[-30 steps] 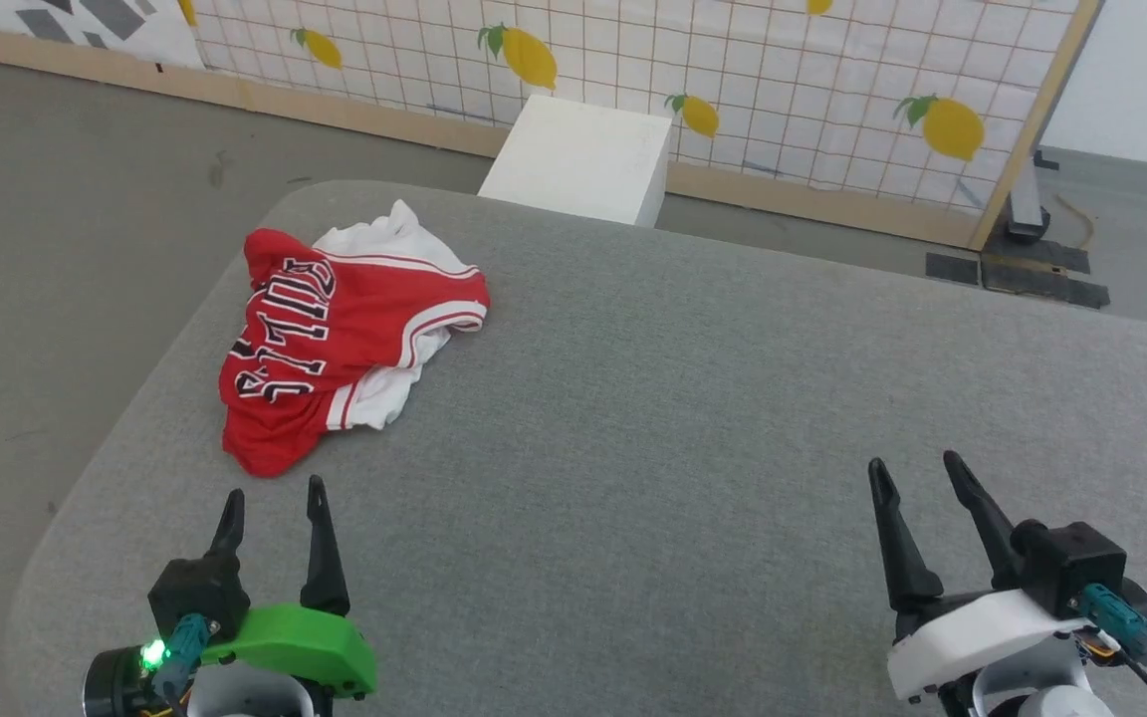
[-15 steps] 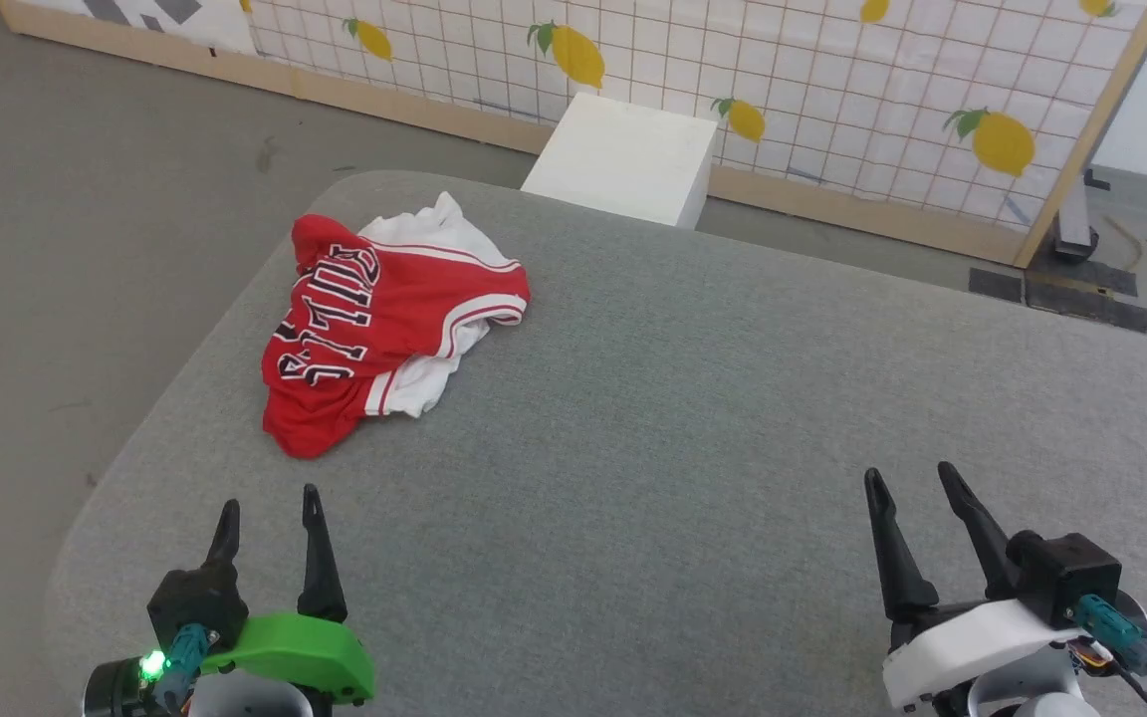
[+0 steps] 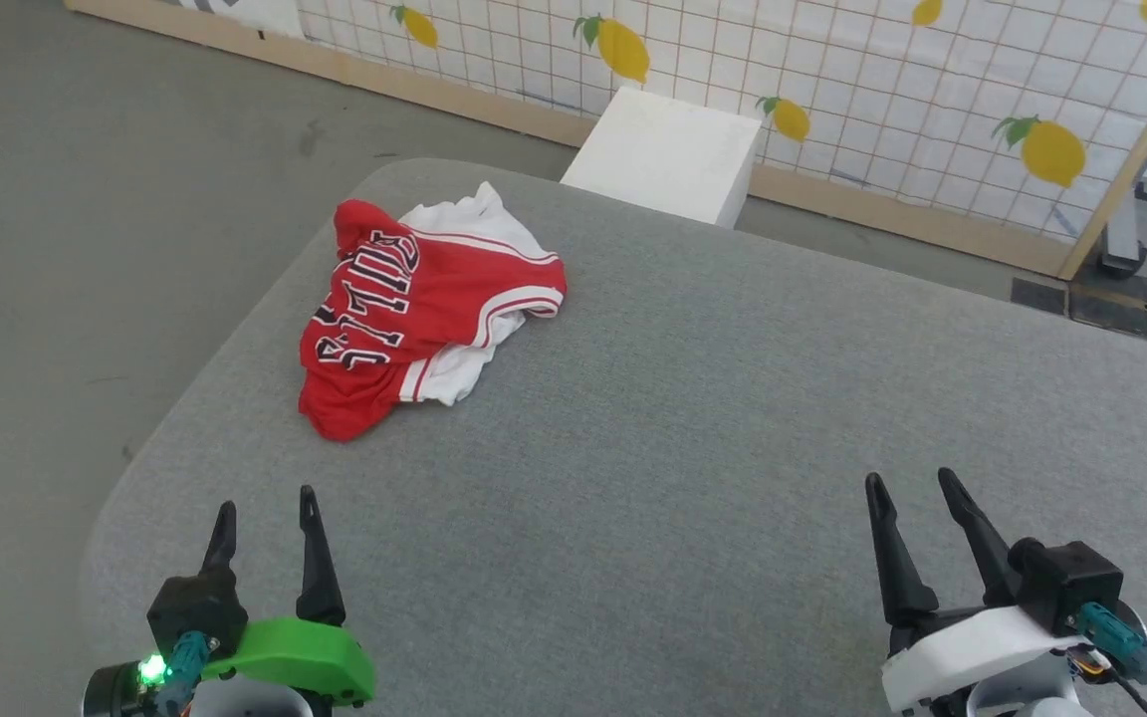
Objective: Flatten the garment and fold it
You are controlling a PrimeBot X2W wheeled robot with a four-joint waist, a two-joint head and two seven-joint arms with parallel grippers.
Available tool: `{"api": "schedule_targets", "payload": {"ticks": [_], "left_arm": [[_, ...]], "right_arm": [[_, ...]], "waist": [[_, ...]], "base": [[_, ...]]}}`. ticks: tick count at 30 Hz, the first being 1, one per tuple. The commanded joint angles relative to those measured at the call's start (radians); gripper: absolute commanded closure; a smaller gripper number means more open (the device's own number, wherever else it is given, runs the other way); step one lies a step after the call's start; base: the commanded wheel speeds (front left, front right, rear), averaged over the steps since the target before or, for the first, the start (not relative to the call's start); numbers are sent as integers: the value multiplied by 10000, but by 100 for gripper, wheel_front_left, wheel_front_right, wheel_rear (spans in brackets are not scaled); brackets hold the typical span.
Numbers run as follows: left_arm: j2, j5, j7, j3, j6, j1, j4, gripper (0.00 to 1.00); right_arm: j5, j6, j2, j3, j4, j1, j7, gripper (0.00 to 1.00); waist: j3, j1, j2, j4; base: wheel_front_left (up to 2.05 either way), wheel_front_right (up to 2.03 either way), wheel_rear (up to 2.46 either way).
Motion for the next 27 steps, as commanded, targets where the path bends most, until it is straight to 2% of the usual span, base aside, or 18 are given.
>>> {"api": "schedule_targets", "payload": {"ticks": [1,15,22,27], "left_arm": [[-47,3,-112,6,111,144,52,0],[-53,-79,-396,-17,252,134,310,0],[-53,-144,-396,-5,215,117,311,0],[-18,-574,-369,-126,-280,-601,702,0]], "right_arm": [[94,-12,4,13,73,95,-112,0],[223,-13,5,16,259,77,-398,0],[208,-13,5,18,307,71,-398,0],[146,-13,5,-6,277,63,-398,0]], "waist": [[25,0,0,75],[119,0,0,543],[113,0,0,502],[198,0,0,485]], "base": [[0,0,0],[0,0,0],[0,0,0],[0,0,0]]}}
